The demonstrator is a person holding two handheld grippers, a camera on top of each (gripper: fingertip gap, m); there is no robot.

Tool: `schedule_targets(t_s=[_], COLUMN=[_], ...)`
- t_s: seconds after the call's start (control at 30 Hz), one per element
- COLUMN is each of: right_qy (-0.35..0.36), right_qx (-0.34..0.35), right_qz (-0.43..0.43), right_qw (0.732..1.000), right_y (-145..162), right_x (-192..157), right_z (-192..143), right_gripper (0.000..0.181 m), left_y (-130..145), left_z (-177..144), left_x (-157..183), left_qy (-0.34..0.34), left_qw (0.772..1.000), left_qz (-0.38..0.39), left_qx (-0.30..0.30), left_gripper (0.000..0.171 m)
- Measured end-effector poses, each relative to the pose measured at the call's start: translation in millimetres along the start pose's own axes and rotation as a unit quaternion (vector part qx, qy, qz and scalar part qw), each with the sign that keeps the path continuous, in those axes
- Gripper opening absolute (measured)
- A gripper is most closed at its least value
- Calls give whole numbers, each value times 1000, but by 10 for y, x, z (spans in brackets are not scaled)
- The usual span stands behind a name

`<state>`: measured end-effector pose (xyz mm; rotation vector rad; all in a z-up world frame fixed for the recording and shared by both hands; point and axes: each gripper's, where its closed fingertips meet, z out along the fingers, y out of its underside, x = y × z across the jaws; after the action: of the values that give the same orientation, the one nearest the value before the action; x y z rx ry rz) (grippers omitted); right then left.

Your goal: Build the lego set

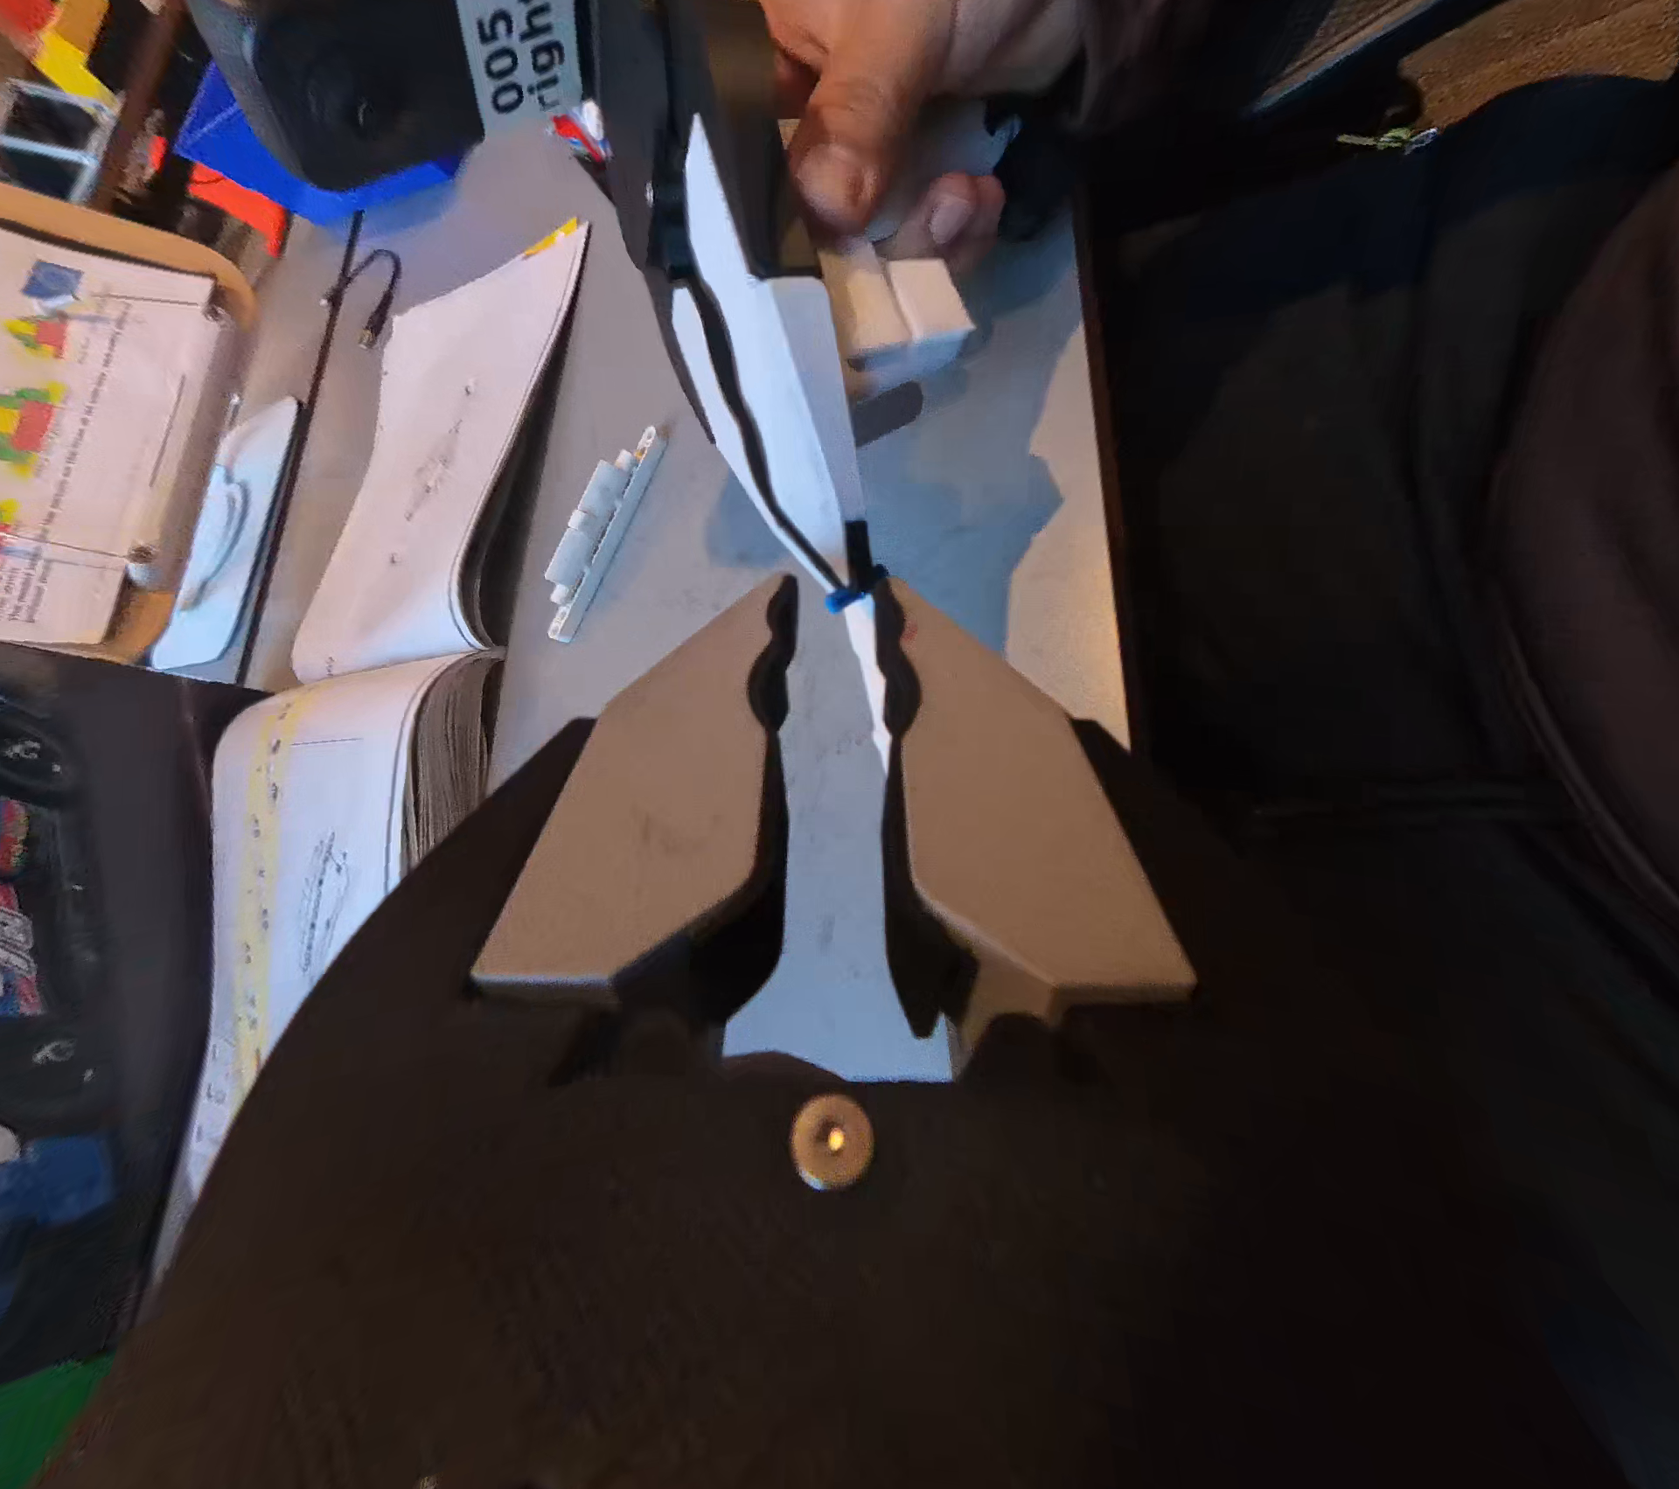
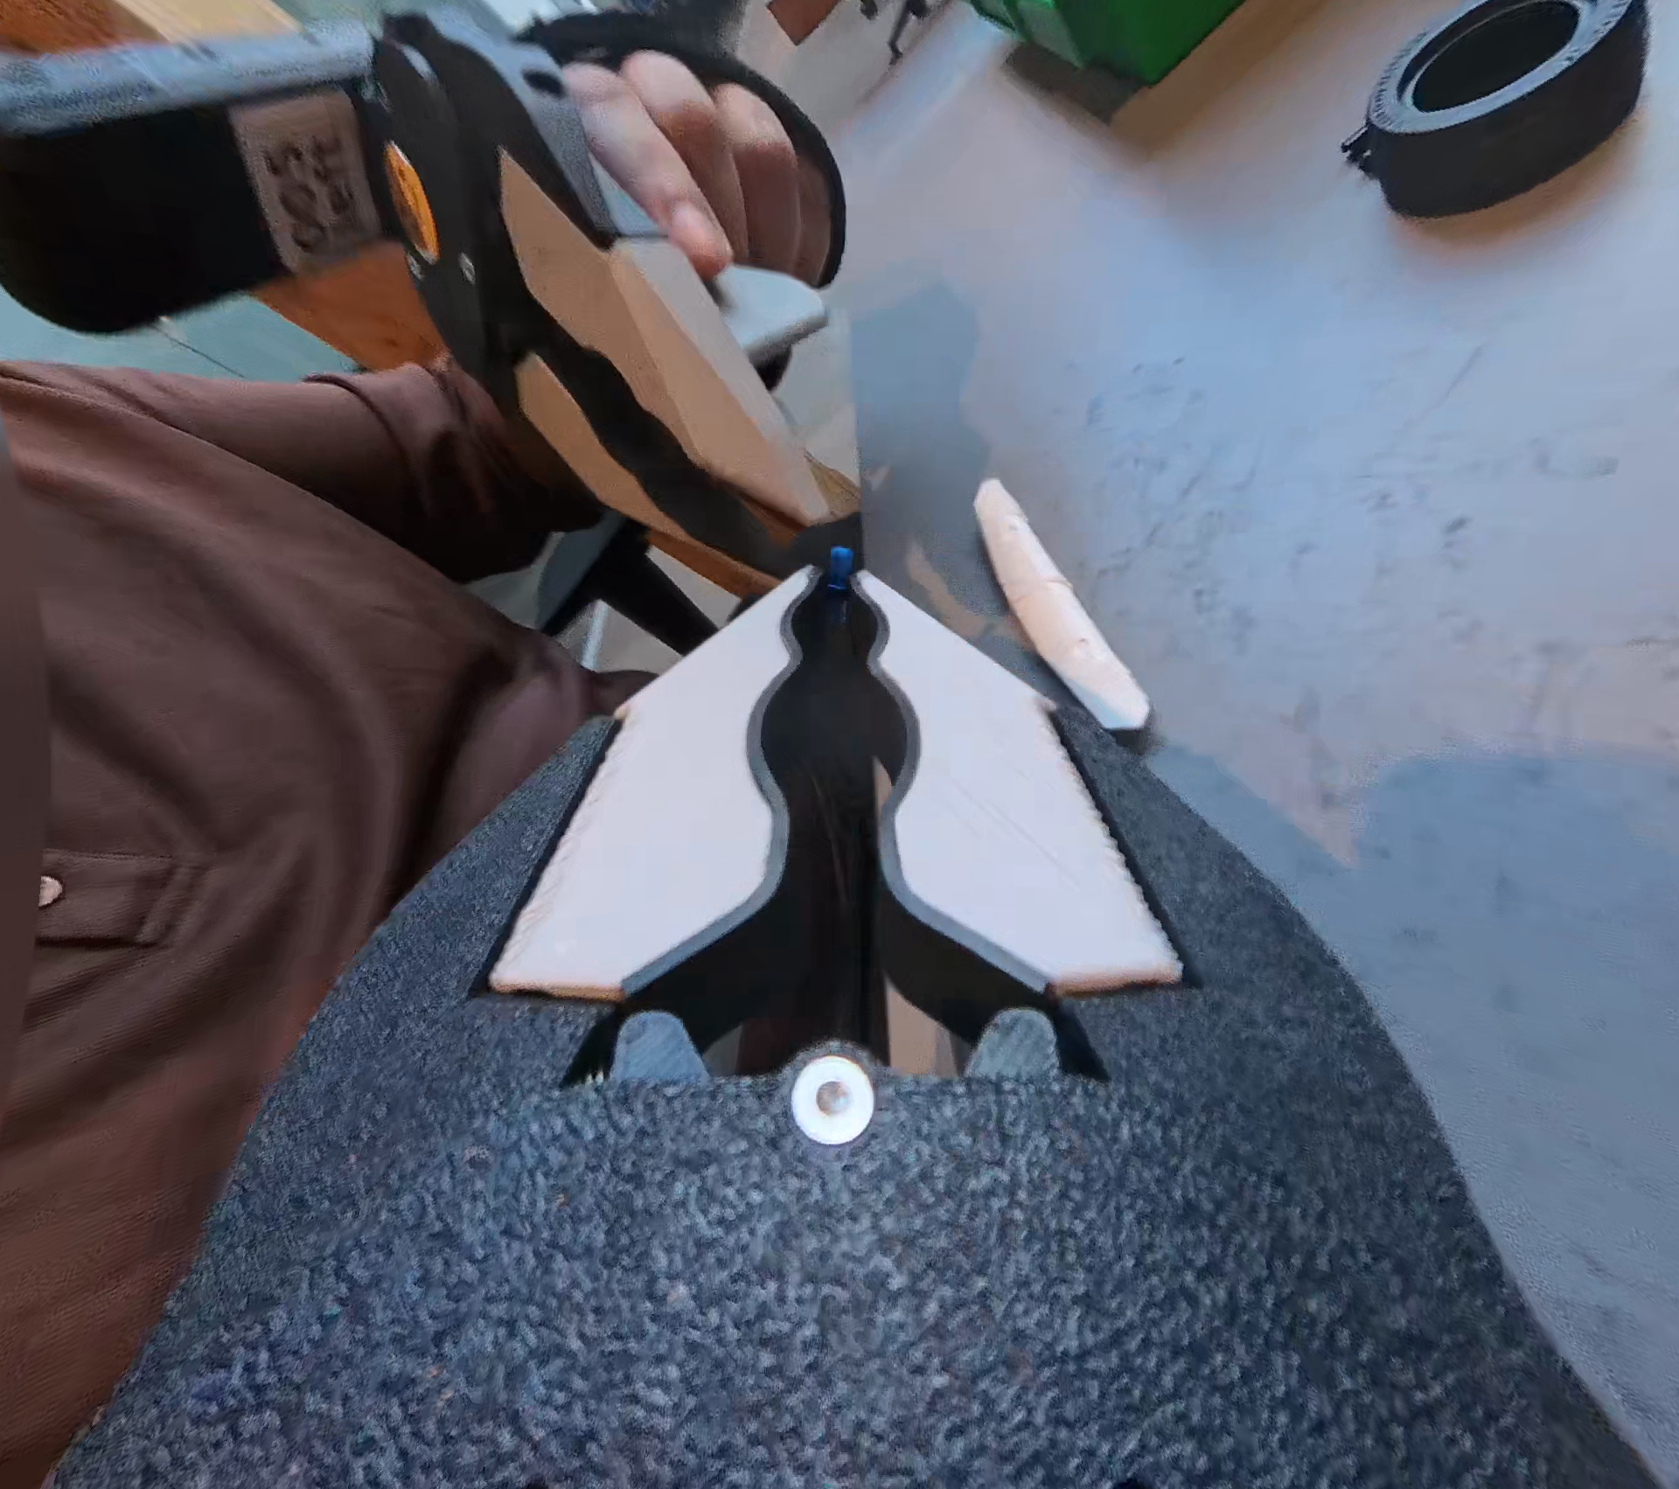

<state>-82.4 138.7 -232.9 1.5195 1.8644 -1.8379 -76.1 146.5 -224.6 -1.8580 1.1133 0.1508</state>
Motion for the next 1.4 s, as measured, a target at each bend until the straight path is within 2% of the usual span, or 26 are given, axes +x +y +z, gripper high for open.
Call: schedule_targets(t_s=[0.13, 0.33, 0.47, 0.57, 0.67, 0.8, 0.87, 1.03, 1.17, 1.4], right_qy=[-33, -29, -28, 2, 79, 169, 206, 269, 288, 300], right_qx=[12, -4, -12, -4, -5, -24, -28, -73, -89, -98], right_qz=[27, 35, 37, 28, -25, -136, -202, -330, -355, -348], right_qw=[999, 999, 999, 1000, 997, 976, 957, 902, 885, 883], right_y=[5, 82, 104, 83, 87, 107, 67, 99, 117, 140], right_x=[-103, -99, -94, -18, 131, 232, 226, 182, 205, 251], right_z=[-7, 53, 91, 79, 28, -42, -58, -5, 40, 37], right_gripper=[5, 5, 5, 5, 4, 5, 13, 11, 5, 4], left_y=[112, 54, 91, 152, 273, 321, 293, 282, 259, 300], left_z=[95, 59, 46, 92, 161, 194, 190, 177, 173, 229], left_x=[71, 166, 182, 138, 113, 114, 139, 144, 130, 158], left_qy=[15, 37, 46, 34, 28, 45, 60, 76, 83, 105], left_qw=[999, 999, 999, 999, 997, 993, 992, 990, 988, 983], left_qz=[-16, -20, -16, -39, -72, -107, -110, -113, -124, -152], left_qx=[-24, 12, 12, 2, -16, -6, 7, 21, 34, 19], left_gripper=[11, 10, 6, 5, 2, 2, 2, 2, 2, 2])
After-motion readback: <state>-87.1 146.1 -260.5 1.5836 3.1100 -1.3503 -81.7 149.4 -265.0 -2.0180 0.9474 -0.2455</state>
